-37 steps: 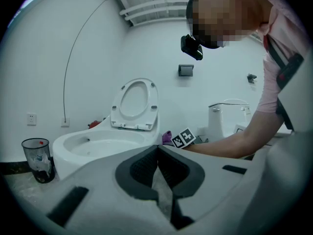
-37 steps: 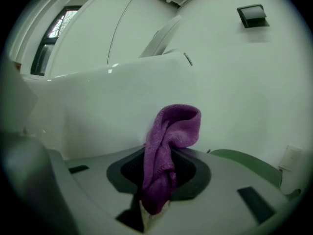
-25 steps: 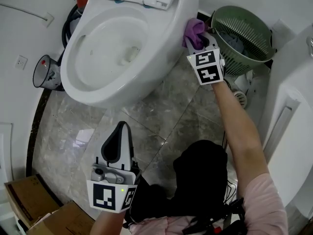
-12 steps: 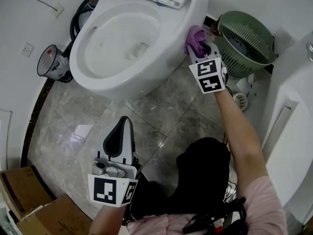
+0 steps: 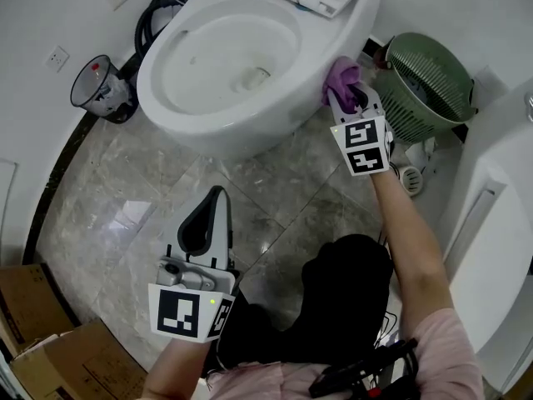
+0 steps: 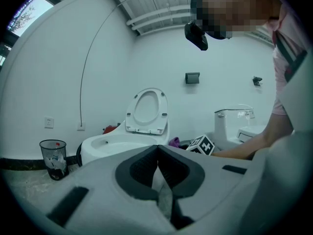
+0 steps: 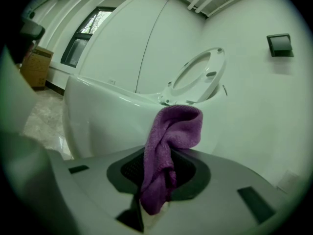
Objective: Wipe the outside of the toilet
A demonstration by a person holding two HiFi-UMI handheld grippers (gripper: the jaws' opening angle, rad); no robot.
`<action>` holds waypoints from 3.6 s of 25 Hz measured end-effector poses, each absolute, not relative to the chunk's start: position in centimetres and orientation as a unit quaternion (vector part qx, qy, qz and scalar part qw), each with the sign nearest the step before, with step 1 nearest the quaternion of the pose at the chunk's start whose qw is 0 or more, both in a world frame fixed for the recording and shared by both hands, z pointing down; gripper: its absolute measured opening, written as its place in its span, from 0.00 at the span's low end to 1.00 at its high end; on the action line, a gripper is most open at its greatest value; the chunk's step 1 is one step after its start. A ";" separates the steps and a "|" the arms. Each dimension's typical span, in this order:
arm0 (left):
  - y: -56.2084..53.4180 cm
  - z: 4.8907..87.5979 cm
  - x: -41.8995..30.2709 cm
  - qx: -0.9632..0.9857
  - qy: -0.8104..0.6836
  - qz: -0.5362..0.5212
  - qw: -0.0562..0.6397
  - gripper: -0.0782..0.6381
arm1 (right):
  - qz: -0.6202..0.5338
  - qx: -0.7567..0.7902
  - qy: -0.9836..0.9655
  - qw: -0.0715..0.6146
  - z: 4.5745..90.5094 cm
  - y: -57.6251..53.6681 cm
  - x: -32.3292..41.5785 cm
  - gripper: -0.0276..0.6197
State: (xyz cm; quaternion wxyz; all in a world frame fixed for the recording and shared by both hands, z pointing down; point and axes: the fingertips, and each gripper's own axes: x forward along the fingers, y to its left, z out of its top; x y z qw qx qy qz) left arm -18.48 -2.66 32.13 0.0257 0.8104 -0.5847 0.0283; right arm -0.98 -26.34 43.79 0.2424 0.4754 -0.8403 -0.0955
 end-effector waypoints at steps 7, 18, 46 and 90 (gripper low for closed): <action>-1.5 31.8 -19.3 0.809 -0.587 0.020 0.023 0.12 | -0.116 0.460 -0.844 0.251 43.5 -24.1 -2.8 0.21; 0.3 31.0 -21.3 0.801 -0.599 0.010 0.018 0.12 | -0.142 0.426 -0.856 0.256 42.8 -20.0 -6.3 0.21; 3.4 31.4 -26.0 0.780 -0.624 -0.026 0.024 0.12 | -0.194 0.335 -0.880 0.274 41.8 -12.5 -14.9 0.21; -1.0 27.5 -21.2 0.795 -0.606 -0.001 -0.007 0.12 | -0.215 0.422 -0.875 0.098 30.6 -18.3 -8.1 0.22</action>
